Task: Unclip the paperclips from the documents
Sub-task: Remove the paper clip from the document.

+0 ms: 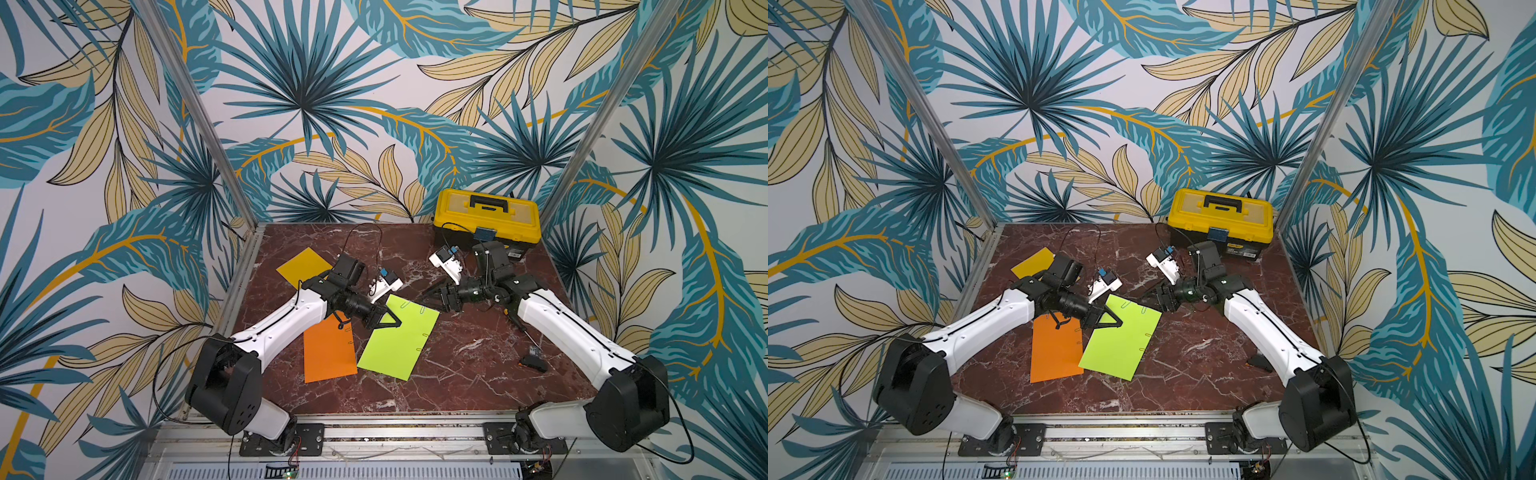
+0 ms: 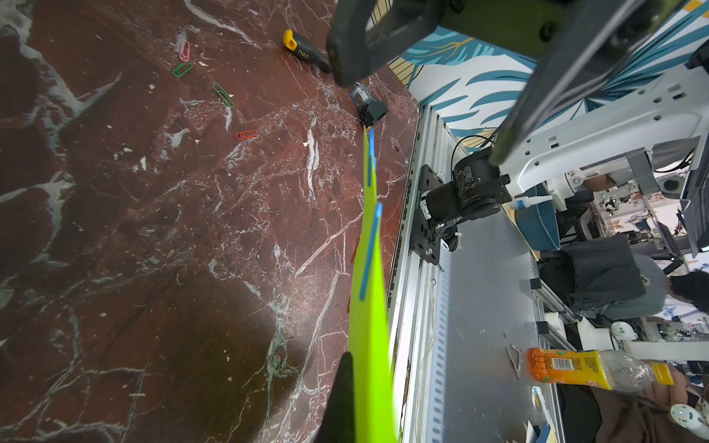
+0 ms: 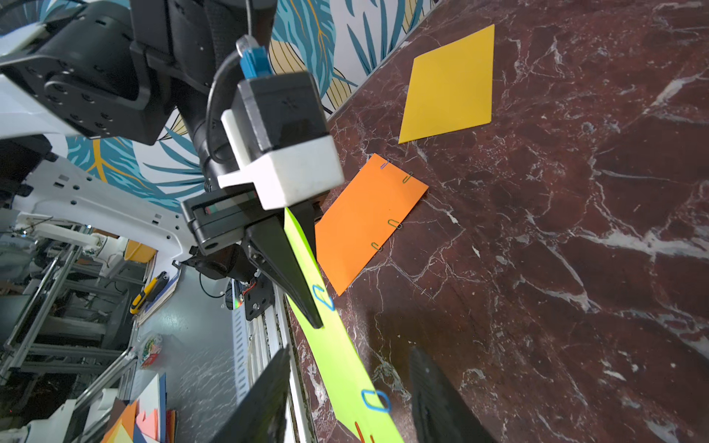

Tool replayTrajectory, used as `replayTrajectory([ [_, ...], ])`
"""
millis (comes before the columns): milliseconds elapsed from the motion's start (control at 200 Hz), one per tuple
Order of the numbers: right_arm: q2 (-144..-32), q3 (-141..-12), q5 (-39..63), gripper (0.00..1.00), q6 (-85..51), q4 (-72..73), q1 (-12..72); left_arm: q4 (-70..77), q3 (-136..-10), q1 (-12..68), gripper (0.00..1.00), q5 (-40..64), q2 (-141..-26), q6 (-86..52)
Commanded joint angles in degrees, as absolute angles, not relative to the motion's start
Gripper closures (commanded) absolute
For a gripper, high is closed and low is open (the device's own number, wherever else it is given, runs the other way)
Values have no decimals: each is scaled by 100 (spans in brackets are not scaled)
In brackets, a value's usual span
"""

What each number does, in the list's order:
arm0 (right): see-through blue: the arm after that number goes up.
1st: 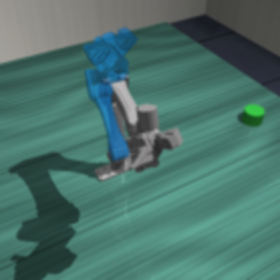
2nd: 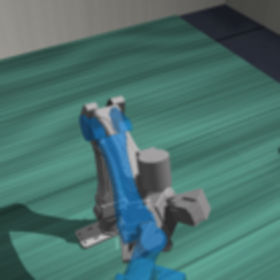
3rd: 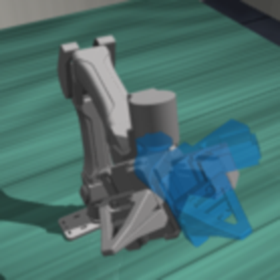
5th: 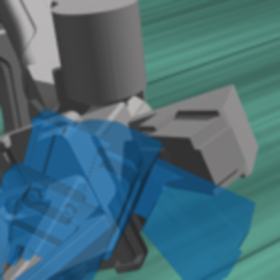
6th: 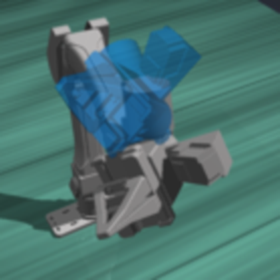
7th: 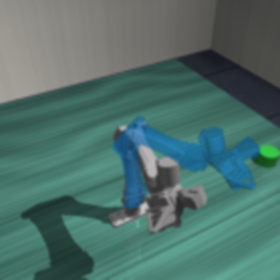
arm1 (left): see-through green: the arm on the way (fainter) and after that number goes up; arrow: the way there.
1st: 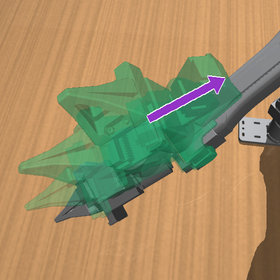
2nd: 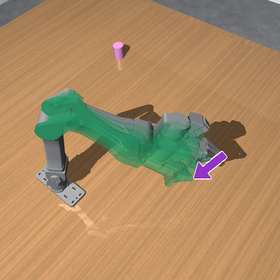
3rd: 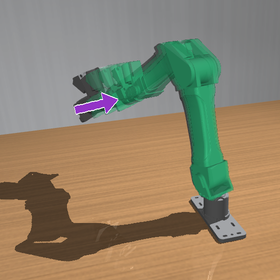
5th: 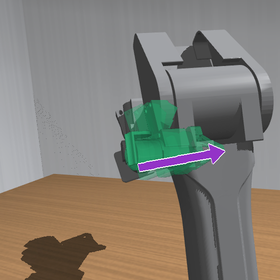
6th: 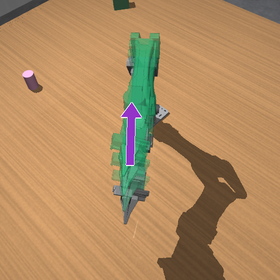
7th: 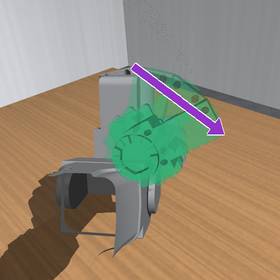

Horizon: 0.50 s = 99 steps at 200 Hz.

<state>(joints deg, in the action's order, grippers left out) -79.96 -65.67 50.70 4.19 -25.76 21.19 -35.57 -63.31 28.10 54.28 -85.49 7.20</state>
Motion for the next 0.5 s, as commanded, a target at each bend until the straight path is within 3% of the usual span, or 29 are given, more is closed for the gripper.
replayTrajectory([
  [0,-8116,-6736,5266,50,780,-2627,2208,-3639,-6550,2830,100,5432,-8487,1077],
  [491,-8347,-7178,5246,54,1439,-3105,2445,-3673,-6671,2829,100,5493,-8545,1591],
])
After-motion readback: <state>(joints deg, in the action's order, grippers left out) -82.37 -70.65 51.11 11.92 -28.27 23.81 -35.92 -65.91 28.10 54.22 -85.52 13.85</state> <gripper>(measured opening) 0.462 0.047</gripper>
